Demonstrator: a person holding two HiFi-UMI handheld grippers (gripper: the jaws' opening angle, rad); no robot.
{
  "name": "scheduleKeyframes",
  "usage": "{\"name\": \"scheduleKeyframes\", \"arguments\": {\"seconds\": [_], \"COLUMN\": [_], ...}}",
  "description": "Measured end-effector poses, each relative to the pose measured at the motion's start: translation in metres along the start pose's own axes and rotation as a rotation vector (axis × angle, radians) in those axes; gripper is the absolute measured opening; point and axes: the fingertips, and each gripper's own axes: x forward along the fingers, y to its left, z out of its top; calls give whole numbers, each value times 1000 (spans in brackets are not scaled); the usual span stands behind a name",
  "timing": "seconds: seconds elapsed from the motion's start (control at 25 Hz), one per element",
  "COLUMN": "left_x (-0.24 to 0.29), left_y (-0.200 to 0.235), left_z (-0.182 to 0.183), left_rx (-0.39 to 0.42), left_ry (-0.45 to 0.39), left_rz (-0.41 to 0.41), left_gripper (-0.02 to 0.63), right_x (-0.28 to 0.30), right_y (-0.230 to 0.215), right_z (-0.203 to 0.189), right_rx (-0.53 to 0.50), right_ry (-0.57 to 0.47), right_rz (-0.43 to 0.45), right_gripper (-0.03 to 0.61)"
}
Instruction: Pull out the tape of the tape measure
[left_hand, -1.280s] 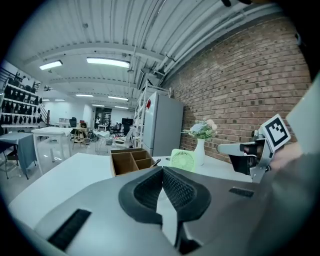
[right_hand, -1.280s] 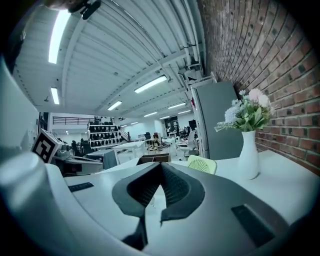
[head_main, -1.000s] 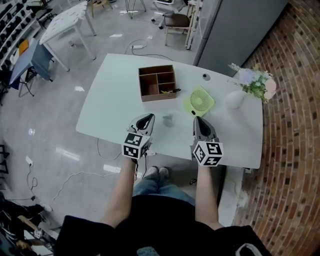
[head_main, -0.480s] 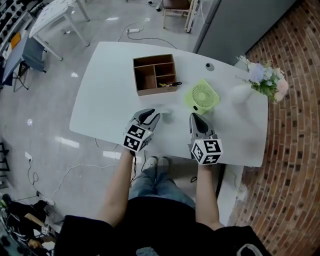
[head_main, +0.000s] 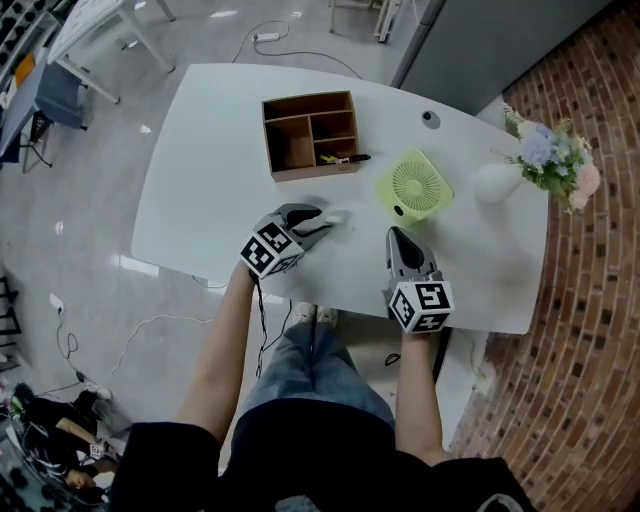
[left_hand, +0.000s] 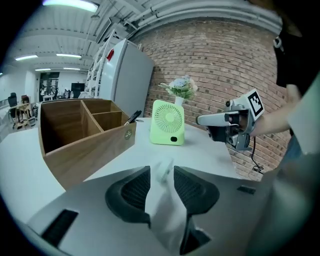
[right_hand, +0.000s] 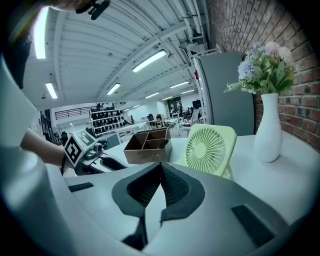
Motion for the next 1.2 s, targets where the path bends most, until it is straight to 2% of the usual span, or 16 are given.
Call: {"name": "scheduleKeyframes", "arguments": {"seconds": [0.24, 0.44, 0.68, 0.96, 1.2], "left_x": [11, 14, 14, -11, -40], "left_y": [0, 2, -8, -21, -35], "left_z": [-4, -3, -3, 25, 62], "left_rx": [-2, 16, 93, 117, 168], "left_ry": [19, 12, 39, -34, -99], "left_rz": [-62, -73, -105, -62, -37], "left_gripper": [152, 85, 71, 67, 67], "right_x": [2, 2, 2, -1, -3], "right_y": [-2, -3, -1, 10, 42], "right_z": [-4, -8, -9, -2, 6], "right_rx": [2, -1, -12, -30, -60], "right_ry": [15, 27, 36, 42, 65], "right_rz": [-2, -6, -6, 26, 139], "right_gripper": [3, 3, 3, 3, 20]}}
